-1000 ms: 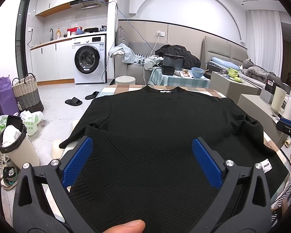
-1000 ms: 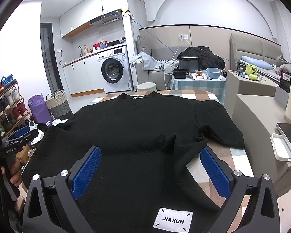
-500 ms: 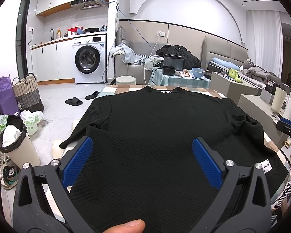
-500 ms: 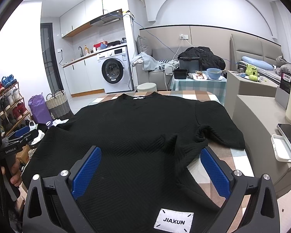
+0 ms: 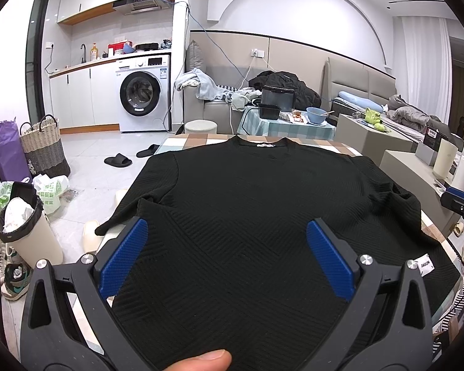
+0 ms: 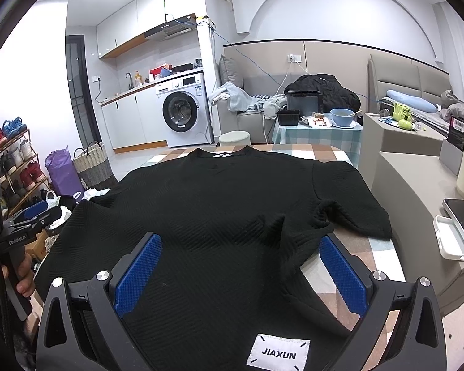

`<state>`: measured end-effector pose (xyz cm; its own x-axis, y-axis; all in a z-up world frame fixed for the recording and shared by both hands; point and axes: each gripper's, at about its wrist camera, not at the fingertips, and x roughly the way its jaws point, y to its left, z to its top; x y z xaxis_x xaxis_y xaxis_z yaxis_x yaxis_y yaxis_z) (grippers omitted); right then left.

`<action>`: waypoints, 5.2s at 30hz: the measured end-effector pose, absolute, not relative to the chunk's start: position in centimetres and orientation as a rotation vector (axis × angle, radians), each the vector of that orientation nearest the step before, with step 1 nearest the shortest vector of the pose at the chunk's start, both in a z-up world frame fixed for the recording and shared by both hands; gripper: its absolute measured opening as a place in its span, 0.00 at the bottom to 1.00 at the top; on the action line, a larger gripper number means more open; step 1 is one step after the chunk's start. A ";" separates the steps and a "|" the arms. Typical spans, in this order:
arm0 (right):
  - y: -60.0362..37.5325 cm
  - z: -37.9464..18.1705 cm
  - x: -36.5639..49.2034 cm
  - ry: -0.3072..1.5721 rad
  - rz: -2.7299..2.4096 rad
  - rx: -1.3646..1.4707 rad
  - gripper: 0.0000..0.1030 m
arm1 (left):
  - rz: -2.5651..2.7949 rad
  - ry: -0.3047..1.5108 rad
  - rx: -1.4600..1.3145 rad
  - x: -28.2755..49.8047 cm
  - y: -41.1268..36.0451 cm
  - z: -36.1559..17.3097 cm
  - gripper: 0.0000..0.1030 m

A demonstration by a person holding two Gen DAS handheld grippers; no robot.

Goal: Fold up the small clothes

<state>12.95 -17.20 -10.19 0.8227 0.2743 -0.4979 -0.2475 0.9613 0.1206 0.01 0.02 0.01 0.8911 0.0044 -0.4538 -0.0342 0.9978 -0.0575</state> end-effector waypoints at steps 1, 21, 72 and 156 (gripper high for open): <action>-17.2 -10.2 13.0 0.538 0.277 0.051 1.00 | 0.021 0.471 -0.064 0.0 0.0 0.0 0.99; -16.9 -10.4 13.4 0.549 0.263 0.067 1.00 | 0.004 0.490 -0.080 0.6 -0.4 -1.8 0.99; -36.8 -17.5 27.8 0.820 -0.199 0.917 0.79 | 0.119 0.587 -0.206 15.5 8.8 -2.9 0.77; -20.4 -14.2 27.4 0.901 0.226 0.450 0.54 | 0.415 0.464 -0.572 20.2 20.3 -5.3 0.12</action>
<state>27.41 -20.36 -14.18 0.6054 0.3730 -0.7031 -0.0023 0.8842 0.4671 20.19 20.34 -5.28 0.8177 0.2425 -0.5221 -0.4922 0.7648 -0.4157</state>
